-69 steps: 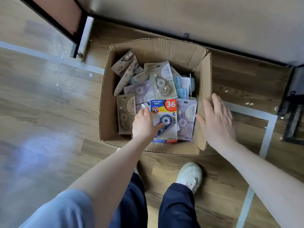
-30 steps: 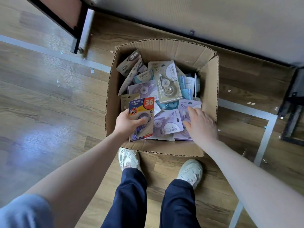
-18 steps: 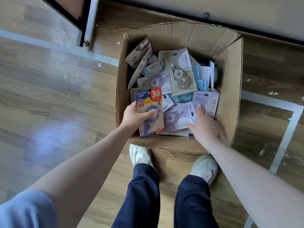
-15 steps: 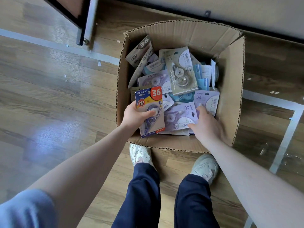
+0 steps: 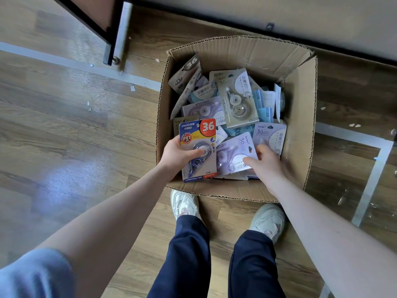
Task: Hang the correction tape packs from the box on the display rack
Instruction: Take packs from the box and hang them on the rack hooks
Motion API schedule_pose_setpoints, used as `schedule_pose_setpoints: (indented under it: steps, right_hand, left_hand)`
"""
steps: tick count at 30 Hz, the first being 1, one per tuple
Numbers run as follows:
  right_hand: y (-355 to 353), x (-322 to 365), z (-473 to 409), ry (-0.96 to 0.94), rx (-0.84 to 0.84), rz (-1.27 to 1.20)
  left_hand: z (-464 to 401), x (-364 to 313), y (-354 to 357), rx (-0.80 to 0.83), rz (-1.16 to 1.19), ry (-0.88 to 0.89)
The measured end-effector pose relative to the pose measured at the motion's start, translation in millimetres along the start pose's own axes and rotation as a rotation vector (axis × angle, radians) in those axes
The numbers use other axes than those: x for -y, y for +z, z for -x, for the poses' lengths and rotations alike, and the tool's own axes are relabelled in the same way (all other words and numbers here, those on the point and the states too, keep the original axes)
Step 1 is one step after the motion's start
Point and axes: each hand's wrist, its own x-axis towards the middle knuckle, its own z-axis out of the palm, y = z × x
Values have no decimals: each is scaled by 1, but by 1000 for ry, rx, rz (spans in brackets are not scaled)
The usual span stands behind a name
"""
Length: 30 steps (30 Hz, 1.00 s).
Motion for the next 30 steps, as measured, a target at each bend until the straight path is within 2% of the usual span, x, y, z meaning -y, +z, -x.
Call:
schedule_pose_setpoints:
  steps: [4,16,30]
  right_hand:
    - [0,9,0,49,-41,-140]
    - [-29,59,16,7,-181,-346]
    - [-81,135,77,-160,-306,-363]
  left_hand:
    - [3,-2,-3,-18,-19,-12]
    - [25,-28,-14,-43,-45,-10]
    - [90,-119,-28,76,56,101]
